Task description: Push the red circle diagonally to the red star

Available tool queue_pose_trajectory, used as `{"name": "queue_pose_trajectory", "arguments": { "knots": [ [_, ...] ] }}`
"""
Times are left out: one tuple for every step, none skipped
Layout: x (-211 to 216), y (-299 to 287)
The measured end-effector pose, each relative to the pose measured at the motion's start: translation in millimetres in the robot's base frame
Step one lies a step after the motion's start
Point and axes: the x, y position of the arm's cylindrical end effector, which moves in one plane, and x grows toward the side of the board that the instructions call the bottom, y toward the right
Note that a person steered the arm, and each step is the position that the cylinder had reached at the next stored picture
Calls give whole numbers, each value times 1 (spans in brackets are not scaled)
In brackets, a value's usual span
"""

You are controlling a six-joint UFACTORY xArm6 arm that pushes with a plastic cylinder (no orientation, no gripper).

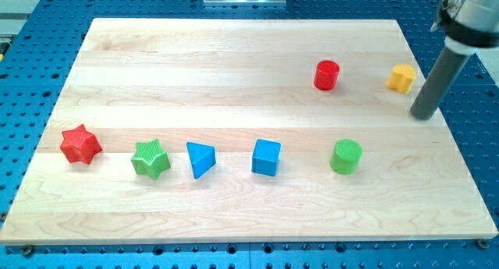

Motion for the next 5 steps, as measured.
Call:
{"name": "queue_pose_trajectory", "arguments": {
  "knots": [
    [-41,15],
    [-50,-110],
    [-49,-234],
    [-52,-214],
    [-94,-265]
  ]
}}
